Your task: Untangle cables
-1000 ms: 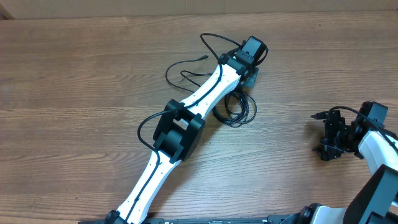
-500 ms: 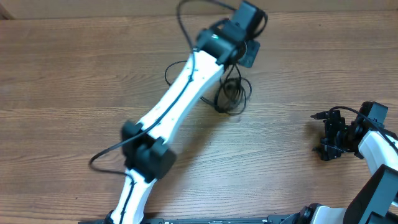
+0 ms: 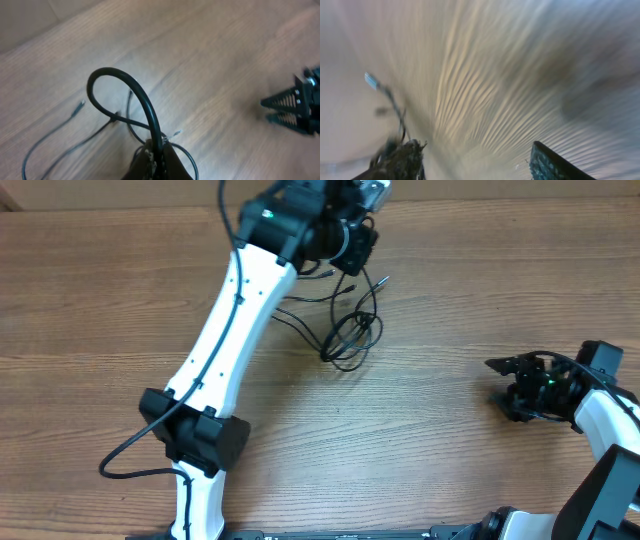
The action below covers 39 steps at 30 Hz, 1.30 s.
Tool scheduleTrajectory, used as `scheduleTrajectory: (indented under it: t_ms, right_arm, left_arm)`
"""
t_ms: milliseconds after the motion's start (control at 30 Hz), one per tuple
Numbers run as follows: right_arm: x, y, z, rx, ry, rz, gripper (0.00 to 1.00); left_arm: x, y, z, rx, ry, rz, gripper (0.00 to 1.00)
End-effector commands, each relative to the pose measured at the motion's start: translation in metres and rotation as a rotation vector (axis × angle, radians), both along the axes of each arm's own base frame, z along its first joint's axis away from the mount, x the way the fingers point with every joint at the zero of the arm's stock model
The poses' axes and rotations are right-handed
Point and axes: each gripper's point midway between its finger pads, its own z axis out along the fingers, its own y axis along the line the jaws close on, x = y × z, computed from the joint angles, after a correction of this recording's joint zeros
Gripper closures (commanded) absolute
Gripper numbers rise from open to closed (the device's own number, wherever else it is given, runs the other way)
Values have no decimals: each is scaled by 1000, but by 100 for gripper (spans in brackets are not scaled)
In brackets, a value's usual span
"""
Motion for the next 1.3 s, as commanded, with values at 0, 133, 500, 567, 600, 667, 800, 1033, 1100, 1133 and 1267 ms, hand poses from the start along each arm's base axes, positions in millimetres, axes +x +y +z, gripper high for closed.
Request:
scheduleTrajectory:
  t_ms: [0,133,500,567,600,667,800,1033,1100,1133,1267]
  right_arm:
    - [2,41,27,35,-213,281,27]
    - [-8,78,25,57,-192,408,8]
    - [-1,161,51,242,-188,494,7]
    - [2,171,56,257,-195,495,7]
    - [4,176,58,259,-207,503,7]
    - [9,184,63,253,-259,533,9]
    - [17,199,71,213,-358,587,14]
    - [35,194,65,152,-321,464,34]
    - [40,196,70,122,-397,502,31]
    - [41,197,72,96,-442,538,31]
    - [40,199,66,-2,-514,615,30]
  left_arm:
    - [-20,-3,13,-58,-11,-173,96]
    - [-40,-12,7,-122,25,-351,96]
    - [-69,-22,24,-261,-19,-590,96]
    - [-68,-21,24,-260,-16,-582,96]
    - [-68,-21,24,-261,-13,-580,96]
    - [-69,-22,24,-267,5,-565,96]
    - [-70,-21,23,-267,21,-557,96]
    - [-69,-17,22,-260,30,-545,96]
    - [-69,-16,23,-277,38,-545,96]
    - [-70,-15,24,-287,45,-545,96]
    - [-75,-13,26,-312,77,-546,96]
